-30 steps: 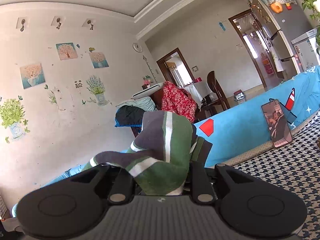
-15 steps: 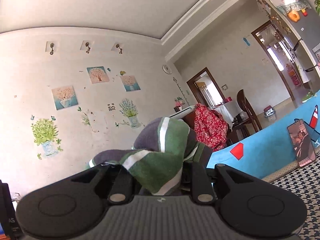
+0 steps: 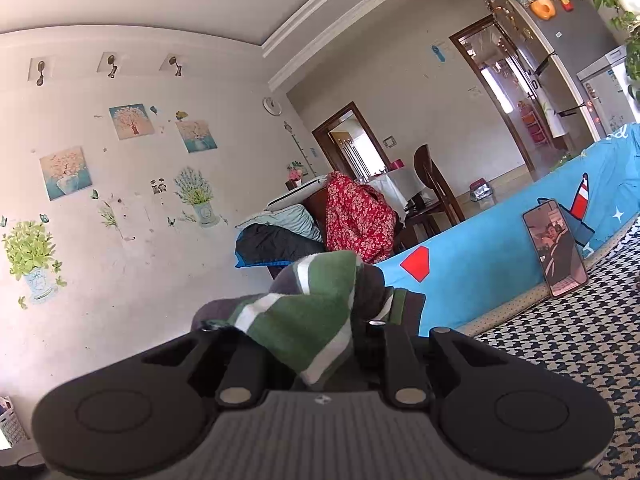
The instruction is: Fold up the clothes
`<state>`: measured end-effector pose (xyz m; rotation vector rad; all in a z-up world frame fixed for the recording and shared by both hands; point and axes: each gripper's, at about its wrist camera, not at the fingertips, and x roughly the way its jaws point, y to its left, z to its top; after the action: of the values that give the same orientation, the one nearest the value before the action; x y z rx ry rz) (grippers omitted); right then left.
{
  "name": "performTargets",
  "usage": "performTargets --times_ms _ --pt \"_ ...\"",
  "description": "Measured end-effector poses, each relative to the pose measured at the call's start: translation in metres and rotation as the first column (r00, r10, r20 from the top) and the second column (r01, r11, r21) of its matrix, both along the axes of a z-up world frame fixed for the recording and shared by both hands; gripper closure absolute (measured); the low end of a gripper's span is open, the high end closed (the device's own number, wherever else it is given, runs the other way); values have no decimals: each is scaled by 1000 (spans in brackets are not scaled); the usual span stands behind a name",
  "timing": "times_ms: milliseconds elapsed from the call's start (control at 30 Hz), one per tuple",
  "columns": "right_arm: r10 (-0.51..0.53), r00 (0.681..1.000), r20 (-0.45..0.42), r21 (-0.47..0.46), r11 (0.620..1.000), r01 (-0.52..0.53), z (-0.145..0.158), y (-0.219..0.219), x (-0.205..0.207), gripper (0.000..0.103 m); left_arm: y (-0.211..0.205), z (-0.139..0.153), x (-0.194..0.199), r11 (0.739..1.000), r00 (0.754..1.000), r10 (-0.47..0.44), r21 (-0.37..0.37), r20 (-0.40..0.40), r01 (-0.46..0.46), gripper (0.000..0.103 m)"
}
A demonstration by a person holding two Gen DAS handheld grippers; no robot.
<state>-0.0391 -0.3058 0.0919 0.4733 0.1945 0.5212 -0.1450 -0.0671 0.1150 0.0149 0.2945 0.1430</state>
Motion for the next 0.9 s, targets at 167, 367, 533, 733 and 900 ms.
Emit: performTargets --times_ms 167,367,533,733,900 --pt "4 1000 -20 -1 1000 -4 -1 -4 12 85 -18 -6 -2 987 987 -161 -30 -22 160 21" --pt "-21 997 -81 -22 1000 19 -6 -9 26 85 -42 -16 -6 951 951 -308 -25 -39 307 8" --pt "-26 996 -87 -19 1000 25 -7 -12 28 85 -62 -32 -7 917 914 -398 3 -78 400 2" --pt "-2 997 -72 -29 1000 0 -5 -10 27 85 -72 -52 8 935 932 -345 46 -114 352 1" --pt "15 998 -68 -30 999 -18 -5 -6 29 85 -77 -65 28 933 931 -340 74 -129 351 1"
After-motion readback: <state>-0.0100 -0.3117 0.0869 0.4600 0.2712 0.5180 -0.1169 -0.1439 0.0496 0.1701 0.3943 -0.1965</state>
